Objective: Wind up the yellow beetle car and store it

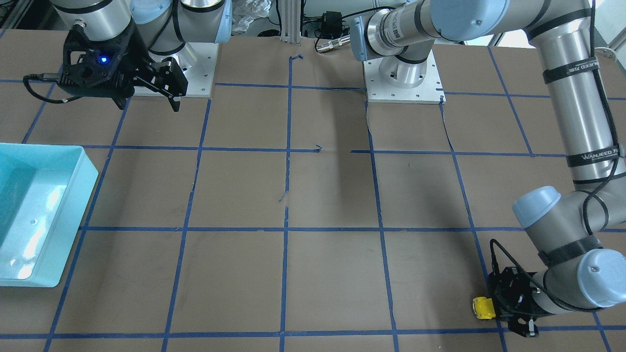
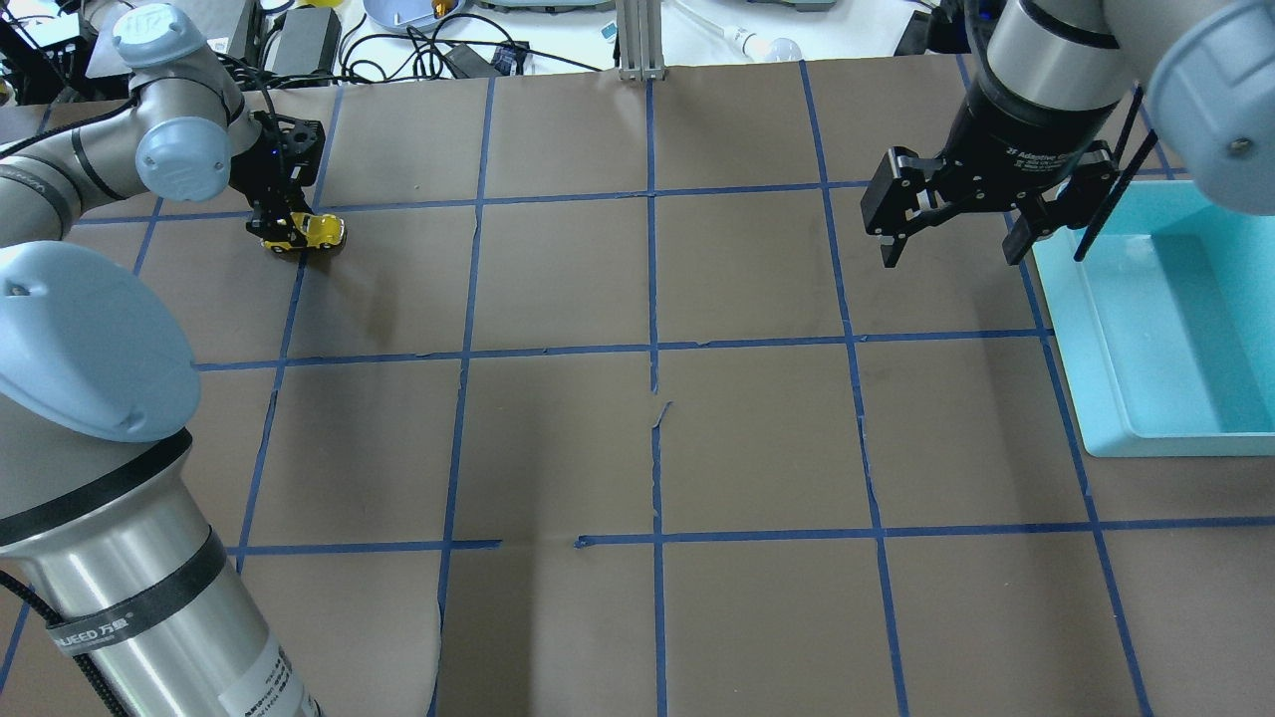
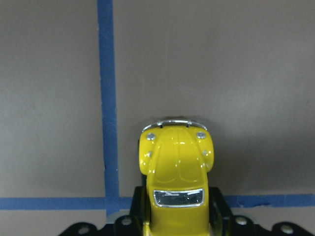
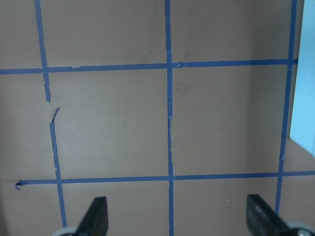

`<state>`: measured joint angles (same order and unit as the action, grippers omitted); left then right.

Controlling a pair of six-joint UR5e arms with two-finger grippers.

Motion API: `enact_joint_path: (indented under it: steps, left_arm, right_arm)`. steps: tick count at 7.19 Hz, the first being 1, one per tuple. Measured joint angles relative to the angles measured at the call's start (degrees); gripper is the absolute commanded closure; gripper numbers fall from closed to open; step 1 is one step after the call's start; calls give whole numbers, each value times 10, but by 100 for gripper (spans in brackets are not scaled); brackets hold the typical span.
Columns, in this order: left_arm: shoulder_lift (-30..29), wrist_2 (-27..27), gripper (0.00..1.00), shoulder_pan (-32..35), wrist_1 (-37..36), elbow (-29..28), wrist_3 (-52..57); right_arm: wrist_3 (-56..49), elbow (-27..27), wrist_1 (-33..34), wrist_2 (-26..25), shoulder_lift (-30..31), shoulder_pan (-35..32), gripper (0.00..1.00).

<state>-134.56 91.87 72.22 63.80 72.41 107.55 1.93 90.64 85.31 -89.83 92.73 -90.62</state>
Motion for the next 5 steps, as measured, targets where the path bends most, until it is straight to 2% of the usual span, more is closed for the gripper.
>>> enact_joint_path:
  steps: [5]
  left_arm:
    - [-2,2,100,-12,-1,-3,21]
  right_arm:
    - [0,0,0,0,0,-1,0]
